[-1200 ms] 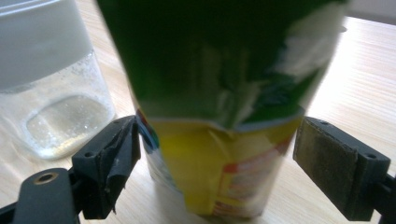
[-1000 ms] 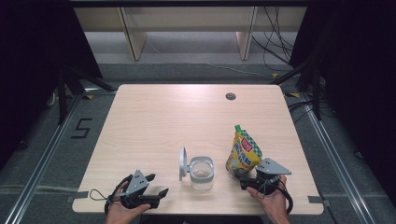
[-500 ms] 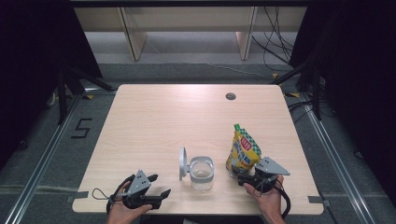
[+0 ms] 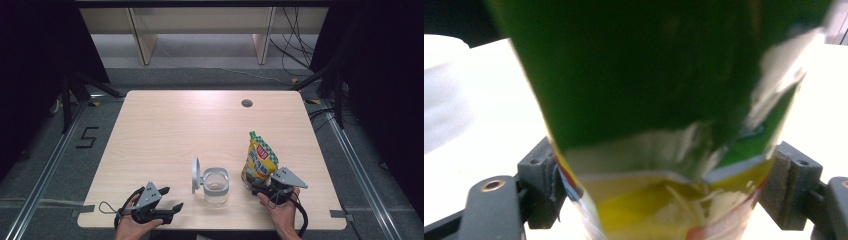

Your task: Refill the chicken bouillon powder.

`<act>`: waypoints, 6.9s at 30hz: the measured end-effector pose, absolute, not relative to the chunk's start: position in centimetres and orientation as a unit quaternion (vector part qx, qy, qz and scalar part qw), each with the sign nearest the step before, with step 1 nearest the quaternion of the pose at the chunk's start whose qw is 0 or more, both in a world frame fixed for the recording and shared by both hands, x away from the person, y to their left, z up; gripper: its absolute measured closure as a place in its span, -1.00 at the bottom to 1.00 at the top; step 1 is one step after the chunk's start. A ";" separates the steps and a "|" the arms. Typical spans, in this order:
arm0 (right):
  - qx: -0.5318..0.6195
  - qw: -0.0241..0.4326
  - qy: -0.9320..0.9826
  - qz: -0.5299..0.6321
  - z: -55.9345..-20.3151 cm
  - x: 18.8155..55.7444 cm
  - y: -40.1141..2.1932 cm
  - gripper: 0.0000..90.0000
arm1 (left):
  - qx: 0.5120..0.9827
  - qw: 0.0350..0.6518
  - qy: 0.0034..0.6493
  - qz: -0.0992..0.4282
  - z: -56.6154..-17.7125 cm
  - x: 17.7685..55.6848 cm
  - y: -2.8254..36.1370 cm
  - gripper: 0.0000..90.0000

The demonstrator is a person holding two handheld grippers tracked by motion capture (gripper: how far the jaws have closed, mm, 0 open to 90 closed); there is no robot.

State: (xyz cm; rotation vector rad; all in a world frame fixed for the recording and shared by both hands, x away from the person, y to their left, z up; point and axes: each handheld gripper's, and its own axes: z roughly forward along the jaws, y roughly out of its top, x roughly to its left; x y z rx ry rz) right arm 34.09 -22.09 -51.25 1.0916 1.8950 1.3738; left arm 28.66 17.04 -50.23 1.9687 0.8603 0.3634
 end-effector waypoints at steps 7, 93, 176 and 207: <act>0.390 0.256 0.717 0.518 -51.0 34.4 -22.9 -0.41 | 0.804 0.458 0.349 0.148 -50.2 28.6 17.1 -0.37; 0.303 0.266 0.749 0.525 -48.4 34.2 -23.2 -0.15 | 0.810 0.454 0.343 0.142 -50.2 28.6 17.1 -0.37; -0.176 0.603 0.773 0.089 -44.9 28.1 -18.2 -0.08 | 0.809 0.454 0.342 0.152 -50.3 28.8 17.2 -0.37; -0.270 0.610 0.745 0.025 -42.4 29.3 -17.4 -0.04 | 0.811 0.451 0.343 0.146 -50.3 28.7 17.2 -0.38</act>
